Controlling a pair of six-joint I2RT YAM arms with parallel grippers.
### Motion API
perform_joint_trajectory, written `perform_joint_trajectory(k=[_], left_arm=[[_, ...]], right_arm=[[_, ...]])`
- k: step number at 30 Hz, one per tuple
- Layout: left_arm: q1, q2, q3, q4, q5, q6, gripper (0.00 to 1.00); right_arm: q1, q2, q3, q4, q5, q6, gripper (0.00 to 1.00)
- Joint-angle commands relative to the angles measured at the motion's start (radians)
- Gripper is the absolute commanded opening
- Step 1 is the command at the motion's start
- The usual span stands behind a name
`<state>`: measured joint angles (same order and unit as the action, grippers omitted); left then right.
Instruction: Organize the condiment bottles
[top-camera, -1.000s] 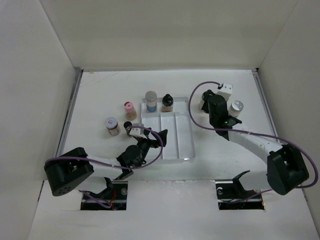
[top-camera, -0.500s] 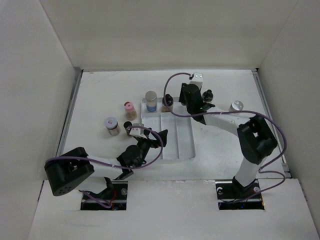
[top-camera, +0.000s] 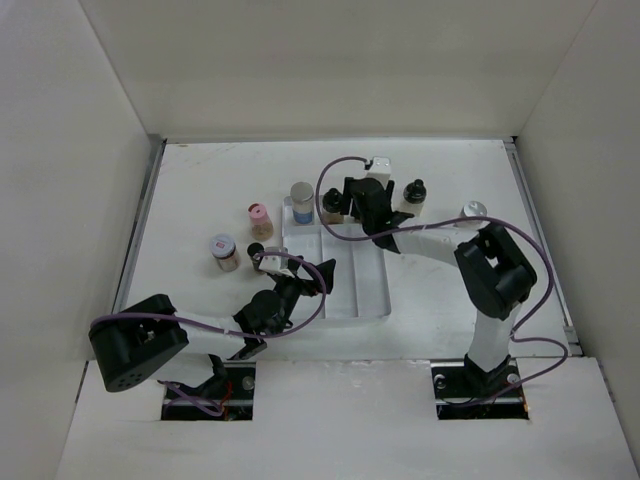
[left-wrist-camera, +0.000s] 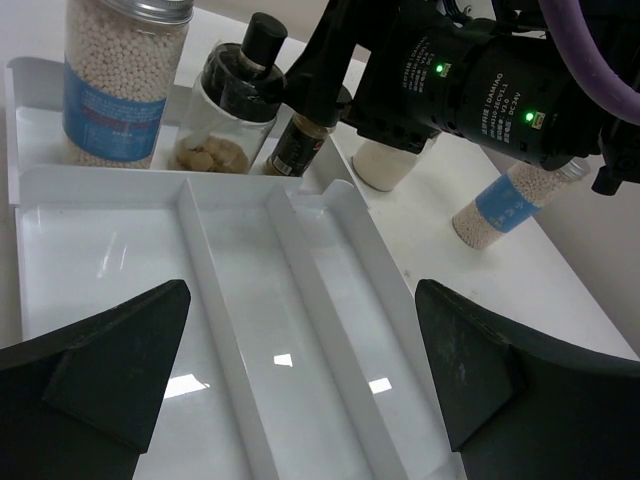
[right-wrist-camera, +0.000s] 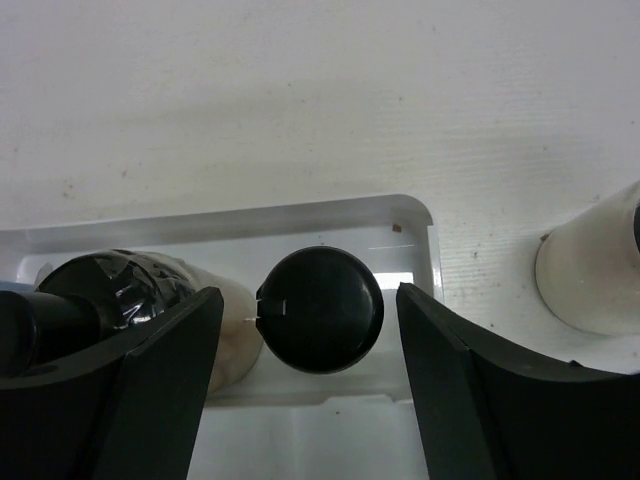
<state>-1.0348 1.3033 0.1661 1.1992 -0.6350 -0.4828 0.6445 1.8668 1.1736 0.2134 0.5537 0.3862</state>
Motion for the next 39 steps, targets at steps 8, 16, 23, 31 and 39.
perform_joint_trajectory(k=[8,16,23,31,39], left_arm=[[-0.003,-0.013,0.024,0.039,0.014,-0.014,1.0],[-0.008,-0.015,0.026,0.039,0.018,-0.014,1.0],[-0.009,-0.012,0.027,0.039,0.023,-0.016,1.0],[-0.008,0.002,0.032,0.039,0.023,-0.016,1.0],[-0.006,0.007,0.032,0.039,0.023,-0.016,1.0]], right_arm=[[0.005,-0.268,-0.081,-0.023,0.089,0.019,0.85],[-0.174,-0.589,-0.299,-0.051,0.189,0.013,0.86],[-0.433,-0.749,-0.359,-0.23,0.219,-0.001,1.0],[-0.506,-0.604,-0.342,-0.232,0.048,-0.015,1.0],[-0.542,-0.525,-0.342,-0.164,-0.008,-0.012,0.9]])
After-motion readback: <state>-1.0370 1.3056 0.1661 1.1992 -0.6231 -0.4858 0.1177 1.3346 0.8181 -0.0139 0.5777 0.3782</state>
